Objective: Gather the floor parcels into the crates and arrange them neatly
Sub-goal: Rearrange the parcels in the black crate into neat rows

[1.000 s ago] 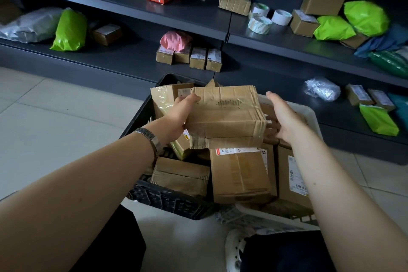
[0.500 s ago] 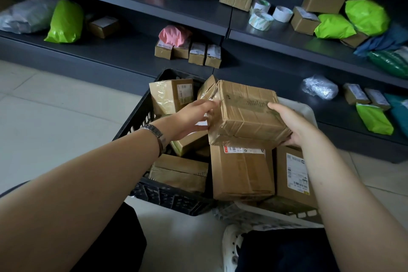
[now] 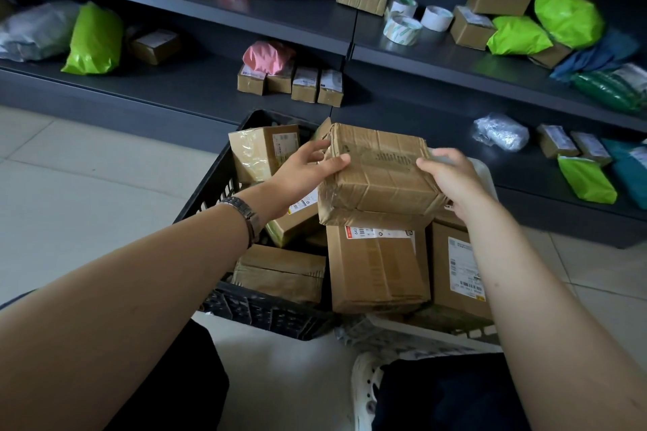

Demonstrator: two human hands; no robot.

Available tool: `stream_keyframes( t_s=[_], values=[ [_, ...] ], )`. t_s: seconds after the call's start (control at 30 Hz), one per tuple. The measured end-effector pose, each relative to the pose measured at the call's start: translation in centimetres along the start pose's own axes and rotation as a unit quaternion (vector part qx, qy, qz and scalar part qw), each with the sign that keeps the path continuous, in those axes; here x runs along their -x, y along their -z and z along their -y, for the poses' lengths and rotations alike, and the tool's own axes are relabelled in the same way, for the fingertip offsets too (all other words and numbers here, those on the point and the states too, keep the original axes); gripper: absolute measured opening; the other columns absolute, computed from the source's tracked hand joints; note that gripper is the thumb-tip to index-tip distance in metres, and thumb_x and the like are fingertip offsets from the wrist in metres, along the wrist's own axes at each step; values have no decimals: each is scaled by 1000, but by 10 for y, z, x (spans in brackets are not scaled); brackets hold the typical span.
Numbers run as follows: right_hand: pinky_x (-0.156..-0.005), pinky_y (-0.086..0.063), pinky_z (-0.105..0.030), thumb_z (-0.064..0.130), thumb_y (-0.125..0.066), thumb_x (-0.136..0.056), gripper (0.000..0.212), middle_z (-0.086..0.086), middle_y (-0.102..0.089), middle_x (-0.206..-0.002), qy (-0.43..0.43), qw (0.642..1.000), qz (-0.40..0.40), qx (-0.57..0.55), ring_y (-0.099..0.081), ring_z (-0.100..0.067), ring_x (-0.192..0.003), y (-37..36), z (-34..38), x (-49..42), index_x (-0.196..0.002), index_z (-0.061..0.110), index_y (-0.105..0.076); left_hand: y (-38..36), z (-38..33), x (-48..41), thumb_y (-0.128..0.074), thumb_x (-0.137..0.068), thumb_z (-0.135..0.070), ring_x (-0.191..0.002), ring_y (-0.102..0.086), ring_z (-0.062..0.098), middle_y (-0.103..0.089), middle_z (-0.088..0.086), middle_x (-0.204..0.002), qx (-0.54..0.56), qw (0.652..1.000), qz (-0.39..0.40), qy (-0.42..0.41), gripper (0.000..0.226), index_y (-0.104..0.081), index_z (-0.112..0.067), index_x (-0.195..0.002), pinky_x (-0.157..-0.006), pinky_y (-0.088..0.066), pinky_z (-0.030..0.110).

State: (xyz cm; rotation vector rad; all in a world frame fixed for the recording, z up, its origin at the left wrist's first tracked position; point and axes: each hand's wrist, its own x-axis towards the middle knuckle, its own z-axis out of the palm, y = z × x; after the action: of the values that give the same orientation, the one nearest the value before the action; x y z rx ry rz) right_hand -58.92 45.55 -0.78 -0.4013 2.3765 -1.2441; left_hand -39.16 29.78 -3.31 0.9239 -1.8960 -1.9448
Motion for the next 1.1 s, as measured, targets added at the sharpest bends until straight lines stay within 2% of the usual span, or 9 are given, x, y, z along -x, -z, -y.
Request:
stream_keyframes(
  t_s=[0.17,0.33,0.43,0.57,0.63,0.8,0.93,1.0,1.1],
  values=[
    [-103,-48,-50,44,-69,-76,57,2,-57,-135,-6,1000,21,7,-57,-25,-121,1,-6,0,-130,34,-54,-4,-3,1,-71,-83,-44,-113,-59,13,-57,-1,-126,16,1000,3,-2,68,-44,-24,-141,-104,-46,41],
    [-105,-44,-46,51,-54,-87,54,0,-58,-130,0,1000,-8,-24,-55,-23,-120,2,1,6,-133,23,-51,-8,-6,3,-63,-88,-48,-119,-53,15,-53,-4,-131,10,1000,3,11,68,-36,-24,-146,-109,-39,42],
    [-93,-42,-32,41,-49,-96,43,5,-57,-111,22,997,-43,-53,-53,-15,-103,6,10,11,-132,18,-50,-3,-8,5,-57,-91,-51,-121,-48,15,-49,-7,-131,-4,1000,-26,12,62,-39,-25,-144,-108,-39,39],
    [-78,-38,-23,29,-52,-97,36,7,-56,-113,67,986,-99,-115,-52,-7,-91,7,29,25,-131,16,-52,10,-8,11,-49,-97,-42,-107,-50,14,-52,1,-125,0,997,-74,21,43,-49,-20,-134,-96,-47,35],
    [-70,-38,-16,22,-54,-96,32,12,-57,-102,91,979,-107,-150,-51,1,-85,1,45,39,-127,14,-54,19,-6,13,-46,-99,-35,-108,-51,18,-52,4,-124,2,994,-105,30,36,-50,-19,-131,-97,-48,38],
    [-76,-39,-18,18,-57,-94,30,3,-60,-118,183,973,14,-140,-56,-8,-104,-48,87,82,-124,17,-56,50,8,22,-44,-98,-35,-109,-54,20,-54,4,-125,-5,986,-150,68,40,-49,-17,-134,-95,-49,38],
    [-83,-41,-18,18,-57,-94,30,3,-57,-127,238,957,138,-96,-54,-6,-110,-112,103,119,-123,20,-57,60,28,33,-45,-98,-32,-97,-55,19,-55,4,-111,-42,985,-133,98,39,-50,-15,-132,-72,-47,28],
    [-86,-42,-20,18,-56,-94,29,3,-57,-129,237,950,187,-84,-54,-6,-111,-145,101,131,-122,21,-57,65,35,36,-46,-98,-28,-100,-57,22,-59,7,-118,-67,986,-114,98,37,-51,-13,-131,-74,-47,29],
    [-94,-40,-27,19,-53,-95,28,1,-55,-131,211,949,229,-56,-52,-12,-120,-195,80,134,-123,19,-55,74,39,37,-37,-103,-13,-105,-54,22,-54,12,-130,-91,987,-94,90,38,-45,-1,-137,-70,-48,20]
  ],
)
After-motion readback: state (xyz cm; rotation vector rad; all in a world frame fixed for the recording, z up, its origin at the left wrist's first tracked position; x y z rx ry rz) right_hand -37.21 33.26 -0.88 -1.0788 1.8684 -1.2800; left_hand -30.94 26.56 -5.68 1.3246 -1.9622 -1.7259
